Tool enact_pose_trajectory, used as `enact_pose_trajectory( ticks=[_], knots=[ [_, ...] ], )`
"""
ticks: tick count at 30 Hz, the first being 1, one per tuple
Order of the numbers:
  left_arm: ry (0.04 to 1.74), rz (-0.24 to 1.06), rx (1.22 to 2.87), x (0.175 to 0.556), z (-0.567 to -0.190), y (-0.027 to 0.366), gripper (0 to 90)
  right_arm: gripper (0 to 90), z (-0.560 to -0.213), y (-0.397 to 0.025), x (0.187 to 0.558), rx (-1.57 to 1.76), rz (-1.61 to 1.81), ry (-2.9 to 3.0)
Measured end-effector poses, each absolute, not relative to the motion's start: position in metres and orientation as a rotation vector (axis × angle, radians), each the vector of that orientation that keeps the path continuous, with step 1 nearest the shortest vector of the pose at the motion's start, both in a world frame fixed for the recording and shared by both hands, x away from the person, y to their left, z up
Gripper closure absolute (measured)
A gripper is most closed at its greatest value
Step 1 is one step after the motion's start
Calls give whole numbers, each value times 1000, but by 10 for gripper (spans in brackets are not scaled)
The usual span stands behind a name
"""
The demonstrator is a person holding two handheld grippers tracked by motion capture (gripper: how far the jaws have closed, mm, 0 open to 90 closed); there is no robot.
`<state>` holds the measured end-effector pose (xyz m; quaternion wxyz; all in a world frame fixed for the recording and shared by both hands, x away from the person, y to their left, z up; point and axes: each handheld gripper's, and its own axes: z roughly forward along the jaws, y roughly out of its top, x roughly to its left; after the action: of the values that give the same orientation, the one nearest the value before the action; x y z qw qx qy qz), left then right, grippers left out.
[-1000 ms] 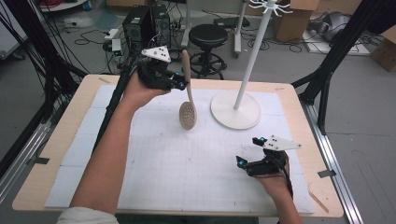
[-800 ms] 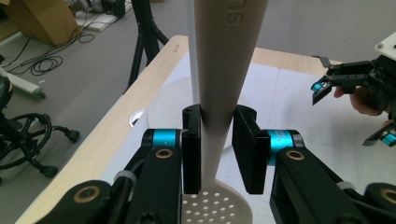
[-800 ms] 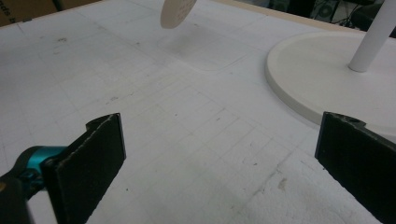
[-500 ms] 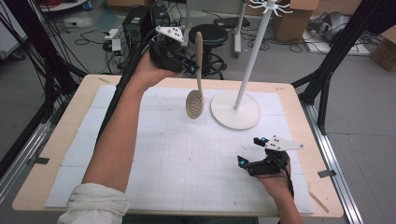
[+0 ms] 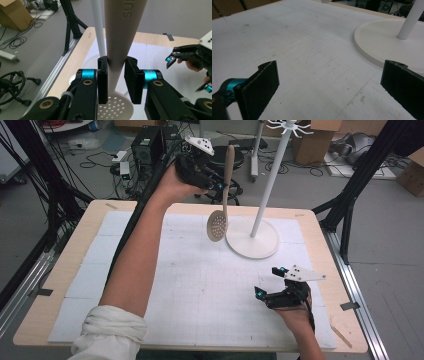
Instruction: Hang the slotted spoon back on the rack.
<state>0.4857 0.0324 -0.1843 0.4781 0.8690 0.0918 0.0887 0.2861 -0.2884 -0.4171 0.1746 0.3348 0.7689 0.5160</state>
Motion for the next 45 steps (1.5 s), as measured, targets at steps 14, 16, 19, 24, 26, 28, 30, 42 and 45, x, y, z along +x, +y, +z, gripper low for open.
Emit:
enact_pose_trajectory(
  ticks=[14,16,19,24,26,28,30,42,45],
  knots=[
    [206,228,2107,495,-160,-5,739,3,-418,-292,286,961,1479,2169],
    [220,224,2116,500,-158,-8,739,3,-418,-292,286,963,1481,2168],
    [228,240,2141,508,-154,-13,739,3,-419,-293,286,961,1483,2167],
    [267,232,2146,527,-150,-18,739,3,-420,-294,285,972,1484,2166],
    [269,239,2144,531,-149,-20,739,3,-420,-295,285,979,1489,2165],
    [270,231,2138,536,-150,-23,739,3,-420,-296,285,981,1491,2156],
    [276,222,2144,540,-151,-26,739,3,-420,-297,285,985,1485,2153],
    [266,222,2176,550,-144,-47,739,3,-419,-295,282,979,1474,2159],
    [275,220,2185,551,-144,-50,739,3,-419,-295,282,978,1475,2158]
  ],
)
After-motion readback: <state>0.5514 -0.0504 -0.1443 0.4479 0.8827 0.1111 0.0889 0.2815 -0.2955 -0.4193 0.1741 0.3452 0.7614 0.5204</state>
